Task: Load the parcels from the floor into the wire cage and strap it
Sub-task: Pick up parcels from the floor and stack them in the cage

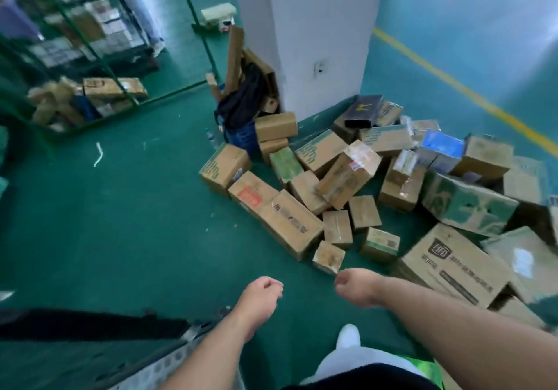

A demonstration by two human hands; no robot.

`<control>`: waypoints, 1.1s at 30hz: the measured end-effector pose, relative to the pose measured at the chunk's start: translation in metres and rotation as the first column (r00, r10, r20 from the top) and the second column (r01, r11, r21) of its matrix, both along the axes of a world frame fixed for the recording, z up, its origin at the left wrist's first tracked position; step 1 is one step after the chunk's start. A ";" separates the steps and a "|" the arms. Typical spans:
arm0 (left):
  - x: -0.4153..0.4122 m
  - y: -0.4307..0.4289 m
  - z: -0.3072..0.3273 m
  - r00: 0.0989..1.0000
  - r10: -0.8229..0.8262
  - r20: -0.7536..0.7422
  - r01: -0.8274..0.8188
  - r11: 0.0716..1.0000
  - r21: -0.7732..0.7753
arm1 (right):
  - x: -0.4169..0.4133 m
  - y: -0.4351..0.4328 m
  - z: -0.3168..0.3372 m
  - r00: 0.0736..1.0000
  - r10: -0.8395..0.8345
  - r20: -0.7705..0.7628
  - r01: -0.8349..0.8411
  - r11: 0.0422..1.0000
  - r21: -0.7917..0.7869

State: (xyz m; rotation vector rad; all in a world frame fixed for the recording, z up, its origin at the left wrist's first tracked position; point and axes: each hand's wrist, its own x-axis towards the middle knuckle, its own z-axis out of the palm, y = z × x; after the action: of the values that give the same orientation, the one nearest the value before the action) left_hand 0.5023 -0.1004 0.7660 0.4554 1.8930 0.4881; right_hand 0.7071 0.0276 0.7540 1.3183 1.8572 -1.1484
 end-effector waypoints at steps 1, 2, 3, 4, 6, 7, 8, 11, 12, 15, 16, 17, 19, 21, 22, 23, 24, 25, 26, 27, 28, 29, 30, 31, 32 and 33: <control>0.005 0.018 0.000 1.000 -0.010 0.002 0.010 1.000 0.003 | 0.007 0.018 -0.004 1.000 -0.001 0.019 0.001 1.000 0.004; 0.007 0.033 0.002 1.000 -0.016 -0.002 0.016 1.000 -0.004 | 0.012 0.031 -0.007 0.999 0.003 0.039 -0.003 1.000 0.014; 0.009 0.047 0.004 1.000 -0.022 -0.008 0.022 1.000 -0.005 | 0.015 0.044 -0.010 0.998 -0.006 0.059 0.005 1.000 0.019; 0.010 0.058 0.008 1.000 -0.029 -0.008 0.029 1.000 -0.010 | 0.017 0.055 -0.013 0.997 -0.021 0.068 0.020 1.000 0.020; 0.009 0.074 0.014 1.000 -0.022 -0.002 0.022 1.000 -0.008 | 0.014 0.074 -0.018 0.996 -0.059 0.062 0.058 0.998 0.018; 0.006 0.079 0.016 1.000 -0.017 -0.008 0.017 1.000 -0.011 | 0.010 0.081 -0.021 0.996 -0.070 0.052 0.069 0.998 0.009; 0.002 0.083 0.017 1.000 -0.012 -0.015 0.011 1.000 -0.018 | 0.003 0.087 -0.022 0.997 -0.070 0.041 0.071 0.998 -0.003; -0.022 0.093 0.012 0.999 0.018 -0.034 -0.019 0.999 -0.042 | -0.027 0.102 -0.025 1.000 -0.031 -0.005 0.031 0.999 -0.018; -0.032 0.096 0.010 0.999 0.027 -0.039 -0.029 0.998 -0.055 | -0.039 0.106 -0.025 1.000 -0.021 -0.018 0.021 1.000 -0.021; -0.071 0.107 -0.002 0.997 0.054 -0.059 -0.059 0.994 -0.089 | -0.079 0.120 -0.026 0.999 -0.009 -0.053 0.007 0.999 -0.035; -0.082 0.110 -0.004 0.996 0.053 -0.070 -0.060 0.993 -0.104 | -0.089 0.124 -0.021 0.998 -0.011 -0.057 0.008 0.999 -0.046; -0.101 0.119 -0.008 0.996 0.045 -0.074 -0.052 0.993 -0.103 | -0.104 0.132 -0.020 0.998 -0.022 -0.053 0.019 0.998 -0.053; -0.135 0.139 -0.011 0.997 0.011 -0.083 -0.019 0.995 -0.100 | -0.130 0.148 -0.016 0.996 -0.071 -0.059 0.069 0.997 -0.044; -0.177 0.164 -0.008 0.994 -0.042 -0.102 0.032 0.995 -0.094 | -0.157 0.165 -0.011 0.988 -0.147 -0.048 0.146 0.989 -0.030; -0.200 0.177 -0.003 0.992 -0.059 -0.110 0.049 0.995 -0.086 | -0.172 0.174 -0.006 0.983 -0.177 -0.040 0.177 0.984 -0.018; -0.219 0.189 0.004 0.990 -0.077 -0.122 0.067 0.995 -0.078 | -0.184 0.181 -0.002 0.978 -0.204 -0.037 0.204 0.979 -0.010; -0.237 0.200 0.009 0.987 -0.087 -0.134 0.078 0.994 -0.071 | -0.195 0.188 0.003 0.973 -0.227 -0.043 0.227 0.974 -0.005; -0.259 0.212 0.016 0.984 -0.095 -0.149 0.087 0.994 -0.060 | -0.211 0.195 0.007 0.968 -0.244 -0.053 0.244 0.970 -0.005; -0.277 0.224 0.019 0.982 -0.097 -0.160 0.090 0.995 -0.053 | -0.224 0.202 0.012 0.967 -0.247 -0.060 0.247 0.969 -0.003; -0.296 0.236 0.022 0.982 -0.089 -0.167 0.081 0.995 -0.050 | -0.240 0.208 0.015 0.967 -0.246 -0.063 0.247 0.969 -0.005; -0.312 0.246 0.022 0.984 -0.069 -0.164 0.061 0.997 -0.053 | -0.254 0.213 0.016 0.969 -0.241 -0.060 0.241 0.970 -0.005; -0.325 0.256 0.022 0.987 -0.045 -0.154 0.037 0.998 -0.053 | -0.268 0.218 0.017 0.972 -0.230 -0.059 0.230 0.973 -0.006; -0.337 0.264 0.021 0.990 -0.017 -0.137 0.009 0.999 -0.054 | -0.281 0.223 0.020 0.972 -0.224 -0.065 0.223 0.975 -0.014; -0.347 0.270 0.018 0.993 -0.008 -0.116 0.000 0.998 -0.066 | -0.294 0.226 0.023 0.973 -0.219 -0.069 0.218 0.976 -0.021; -0.359 0.278 0.012 0.996 -0.002 -0.095 -0.005 0.997 -0.072 | -0.309 0.235 0.024 0.976 -0.210 -0.063 0.209 0.978 -0.025; -0.364 0.281 0.010 0.997 -0.007 -0.080 0.000 0.997 -0.080 | -0.319 0.239 0.024 0.977 -0.203 -0.060 0.201 0.979 -0.035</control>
State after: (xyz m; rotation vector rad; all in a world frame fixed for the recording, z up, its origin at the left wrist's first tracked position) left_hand 0.1380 0.1806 0.7761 0.4309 1.9812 0.3951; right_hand 0.3885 0.2666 0.7778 1.4976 1.7742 -1.3293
